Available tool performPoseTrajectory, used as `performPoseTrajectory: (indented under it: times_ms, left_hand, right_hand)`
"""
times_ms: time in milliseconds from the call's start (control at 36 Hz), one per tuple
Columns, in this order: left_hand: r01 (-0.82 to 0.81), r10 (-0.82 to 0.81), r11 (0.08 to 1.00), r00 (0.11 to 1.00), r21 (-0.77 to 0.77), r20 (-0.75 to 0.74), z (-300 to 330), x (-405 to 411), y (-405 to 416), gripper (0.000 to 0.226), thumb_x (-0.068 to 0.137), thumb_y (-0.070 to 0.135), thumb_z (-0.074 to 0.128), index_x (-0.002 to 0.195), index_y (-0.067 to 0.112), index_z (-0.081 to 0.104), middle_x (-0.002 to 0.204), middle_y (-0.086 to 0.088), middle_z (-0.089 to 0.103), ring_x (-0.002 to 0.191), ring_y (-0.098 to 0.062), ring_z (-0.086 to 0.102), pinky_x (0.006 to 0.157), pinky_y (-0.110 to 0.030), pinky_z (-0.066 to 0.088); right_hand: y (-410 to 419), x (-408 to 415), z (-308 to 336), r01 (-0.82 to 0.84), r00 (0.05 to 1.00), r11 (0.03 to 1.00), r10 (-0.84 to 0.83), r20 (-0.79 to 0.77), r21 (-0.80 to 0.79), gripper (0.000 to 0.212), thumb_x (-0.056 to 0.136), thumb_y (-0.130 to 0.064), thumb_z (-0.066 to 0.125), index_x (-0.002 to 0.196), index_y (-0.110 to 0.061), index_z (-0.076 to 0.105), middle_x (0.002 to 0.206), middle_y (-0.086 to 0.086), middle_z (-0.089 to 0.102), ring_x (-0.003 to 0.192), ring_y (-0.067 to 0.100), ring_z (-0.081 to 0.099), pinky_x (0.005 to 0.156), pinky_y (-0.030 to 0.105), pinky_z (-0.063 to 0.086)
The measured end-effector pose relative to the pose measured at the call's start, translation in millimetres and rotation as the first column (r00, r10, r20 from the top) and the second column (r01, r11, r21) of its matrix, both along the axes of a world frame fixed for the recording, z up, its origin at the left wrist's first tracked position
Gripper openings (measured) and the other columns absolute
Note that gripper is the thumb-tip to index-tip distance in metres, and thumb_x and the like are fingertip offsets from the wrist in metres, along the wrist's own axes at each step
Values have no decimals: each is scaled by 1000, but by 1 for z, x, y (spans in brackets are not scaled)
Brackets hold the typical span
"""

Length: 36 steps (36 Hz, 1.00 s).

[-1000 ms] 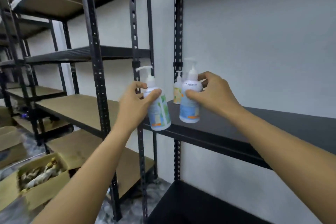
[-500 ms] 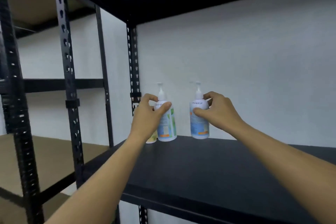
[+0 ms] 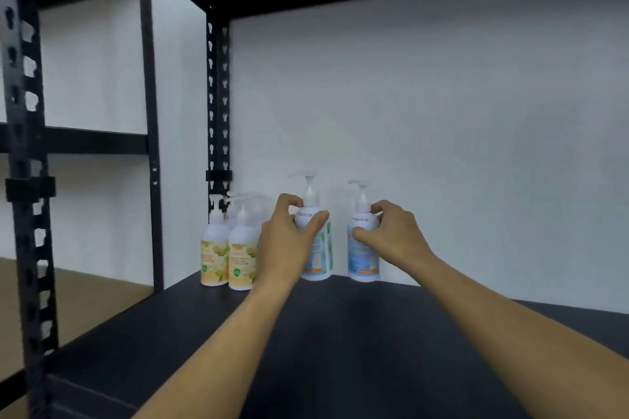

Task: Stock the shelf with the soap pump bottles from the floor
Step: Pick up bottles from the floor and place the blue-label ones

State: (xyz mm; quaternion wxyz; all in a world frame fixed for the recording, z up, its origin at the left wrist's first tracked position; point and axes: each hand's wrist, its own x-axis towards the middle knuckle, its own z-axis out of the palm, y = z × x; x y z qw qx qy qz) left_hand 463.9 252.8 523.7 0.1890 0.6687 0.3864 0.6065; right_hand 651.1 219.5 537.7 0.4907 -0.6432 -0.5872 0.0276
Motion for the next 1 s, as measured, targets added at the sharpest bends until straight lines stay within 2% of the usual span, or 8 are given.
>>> performPoseTrajectory:
  times_ms: [194,389,472,667,889,1000]
  left_hand:
    - [-10,11,1000,1000,17,-21,-16,2,12,34,84,47,72,105,32,49,75,7,71,67,-9,66,56,-30,51]
    - [-59,60,998,998,34,-27,-22,-2,17,34,85,50,70,104,32,48,76,7,71,68,-10,66,62,-41,56]
    - [-84,86,996,994,42,-64,-25,-4,20,35,84,53,68,104,34,47,77,7,71,69,-11,66,62,-43,56]
    - [-101,106,994,985,47,-133,-31,-7,25,38,85,57,66,108,36,44,81,7,71,73,-12,67,62,-40,56]
    - [-95,100,995,986,44,-135,-33,-8,29,37,86,56,66,107,36,44,82,8,71,73,-12,67,64,-43,57]
    - [-91,96,995,986,46,-136,-33,-8,31,37,86,55,67,107,35,44,81,8,71,73,-13,67,64,-43,57]
  right_hand:
    - [21,8,-12,-1,1000,1000,1,14,-14,35,74,-35,75,104,-24,60,94,-8,65,82,9,65,70,29,54]
    - [31,5,-18,-25,1000,1000,25,4,-2,34,76,-32,76,105,-22,59,94,-8,64,81,5,63,61,21,46]
    - [33,4,-21,-21,1000,1000,21,-2,-10,35,76,-31,76,106,-21,60,94,-8,64,82,6,63,63,22,47]
    - [36,4,-25,-10,1000,1000,10,-4,-23,36,76,-31,76,106,-22,60,94,-9,64,81,2,61,59,18,43]
    - [35,7,-29,1,1000,1000,-1,-17,-28,35,76,-30,76,106,-21,60,96,-8,65,84,6,63,65,22,48]
    - [34,8,-32,14,1000,999,-15,-20,-34,34,76,-29,74,106,-22,60,95,-8,64,82,3,62,62,21,46]
